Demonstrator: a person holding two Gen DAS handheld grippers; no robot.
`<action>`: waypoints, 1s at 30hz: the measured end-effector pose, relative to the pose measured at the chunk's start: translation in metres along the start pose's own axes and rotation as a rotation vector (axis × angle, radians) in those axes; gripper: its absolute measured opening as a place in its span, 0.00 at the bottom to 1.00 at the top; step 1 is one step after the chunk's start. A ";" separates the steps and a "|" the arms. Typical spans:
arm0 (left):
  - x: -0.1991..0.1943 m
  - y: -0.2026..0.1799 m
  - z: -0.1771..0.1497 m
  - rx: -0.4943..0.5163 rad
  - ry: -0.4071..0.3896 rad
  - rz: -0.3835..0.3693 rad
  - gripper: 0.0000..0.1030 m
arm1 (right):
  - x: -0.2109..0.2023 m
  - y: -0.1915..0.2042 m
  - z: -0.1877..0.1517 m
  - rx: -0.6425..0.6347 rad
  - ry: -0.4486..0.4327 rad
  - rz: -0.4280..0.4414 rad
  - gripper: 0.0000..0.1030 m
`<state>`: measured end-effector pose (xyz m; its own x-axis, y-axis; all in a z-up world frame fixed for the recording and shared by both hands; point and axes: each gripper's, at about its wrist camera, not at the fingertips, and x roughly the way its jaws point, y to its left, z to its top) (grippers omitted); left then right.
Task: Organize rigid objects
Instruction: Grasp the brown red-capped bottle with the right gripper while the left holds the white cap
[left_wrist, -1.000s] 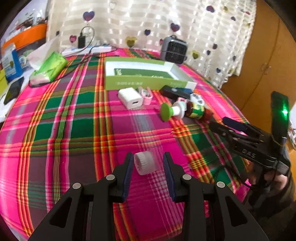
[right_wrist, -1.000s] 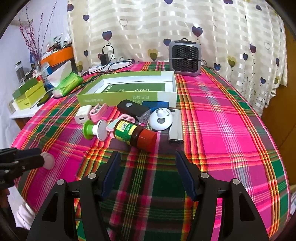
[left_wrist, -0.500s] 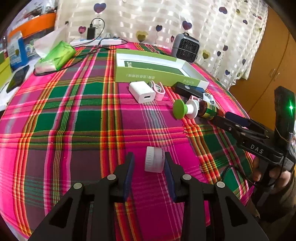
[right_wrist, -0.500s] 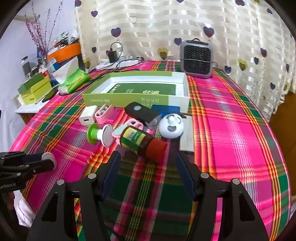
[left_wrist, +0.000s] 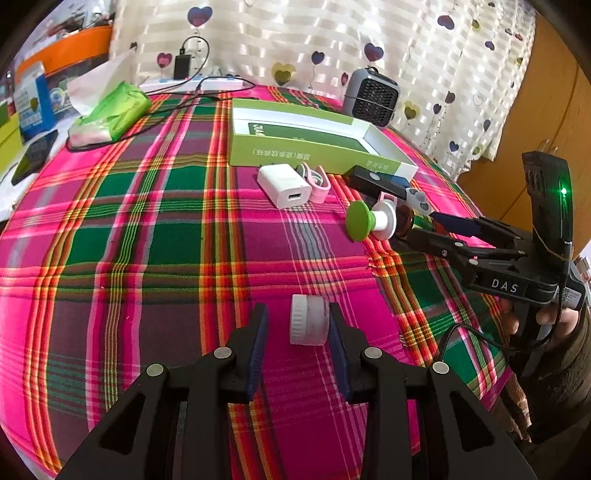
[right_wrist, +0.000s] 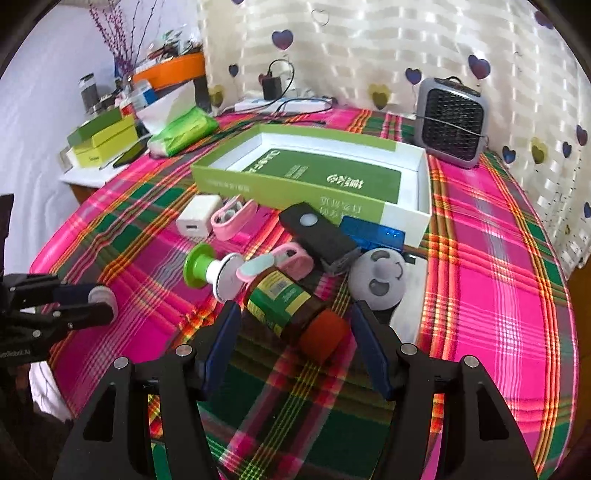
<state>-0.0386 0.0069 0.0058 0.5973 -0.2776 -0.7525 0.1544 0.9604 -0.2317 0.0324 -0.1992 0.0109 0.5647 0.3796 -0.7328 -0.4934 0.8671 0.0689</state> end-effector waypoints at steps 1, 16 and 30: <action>0.000 0.000 0.000 0.000 0.000 0.000 0.30 | -0.001 0.001 -0.001 -0.010 0.002 0.004 0.60; 0.001 0.001 0.001 0.001 -0.001 -0.001 0.30 | 0.010 0.019 0.002 -0.157 0.042 -0.029 0.60; 0.001 0.001 0.001 0.000 -0.001 -0.001 0.30 | 0.010 0.017 -0.001 -0.104 0.050 -0.006 0.34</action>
<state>-0.0372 0.0074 0.0053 0.5980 -0.2786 -0.7515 0.1552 0.9601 -0.2325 0.0294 -0.1808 0.0042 0.5353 0.3559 -0.7660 -0.5580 0.8299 -0.0044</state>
